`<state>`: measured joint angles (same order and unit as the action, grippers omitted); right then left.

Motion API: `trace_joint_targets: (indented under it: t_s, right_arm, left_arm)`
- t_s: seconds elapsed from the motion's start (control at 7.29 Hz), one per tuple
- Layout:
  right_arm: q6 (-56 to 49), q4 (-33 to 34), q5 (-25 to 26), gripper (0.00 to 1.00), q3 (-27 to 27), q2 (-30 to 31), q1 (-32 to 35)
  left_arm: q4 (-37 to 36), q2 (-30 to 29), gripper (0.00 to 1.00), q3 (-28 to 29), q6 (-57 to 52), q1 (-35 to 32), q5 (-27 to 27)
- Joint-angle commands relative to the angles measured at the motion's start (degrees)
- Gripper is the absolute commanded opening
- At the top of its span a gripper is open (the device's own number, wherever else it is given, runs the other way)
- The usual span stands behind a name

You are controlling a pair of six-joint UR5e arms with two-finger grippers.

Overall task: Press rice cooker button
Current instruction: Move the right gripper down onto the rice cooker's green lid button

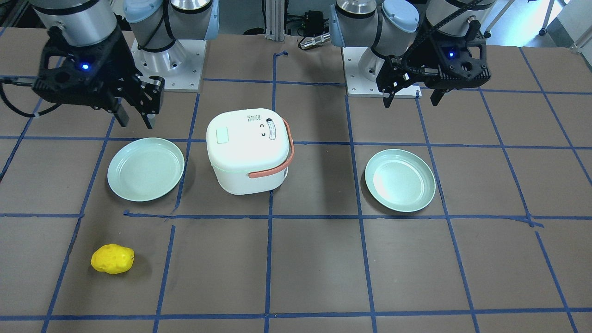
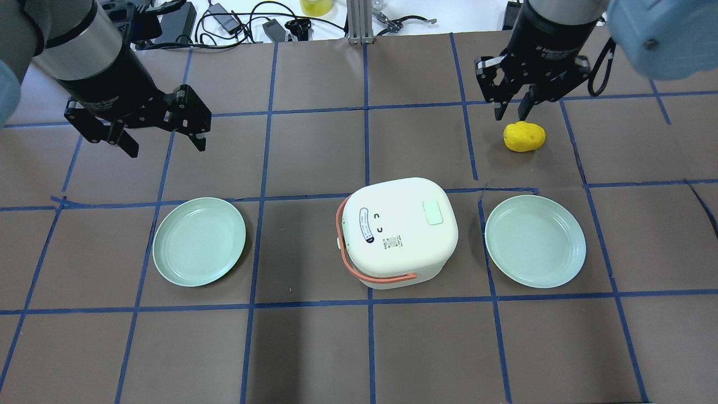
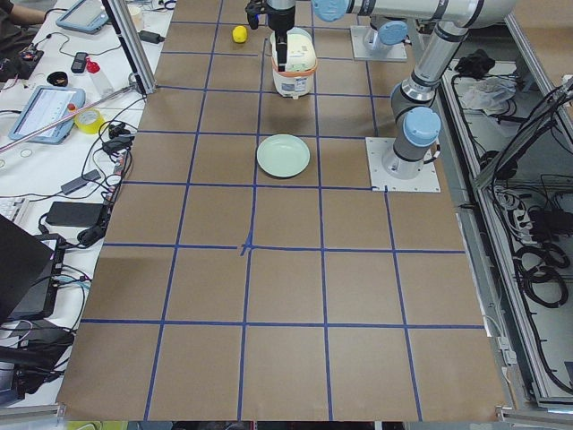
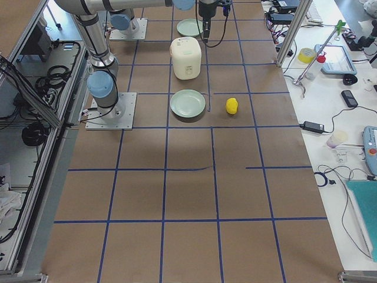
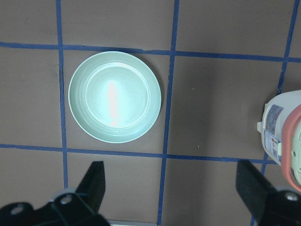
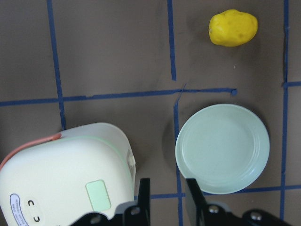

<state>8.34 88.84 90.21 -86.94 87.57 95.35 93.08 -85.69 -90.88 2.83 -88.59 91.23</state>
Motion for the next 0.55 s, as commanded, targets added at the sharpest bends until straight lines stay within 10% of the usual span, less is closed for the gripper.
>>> trace_joint_targets:
  t_s: [0.0,0.41]
  right_arm:
    - [4.1,1.5,-0.1,0.14,-6.9,0.0,5.4]
    - [3.8,10.1,-3.2,0.12,-13.5,-0.8,7.7]
  left_arm:
    - [0.0,0.0,1.00,0.0,0.0,0.0,0.0]
    - [0.0,0.0,1.00,0.0,0.1,0.0,0.0]
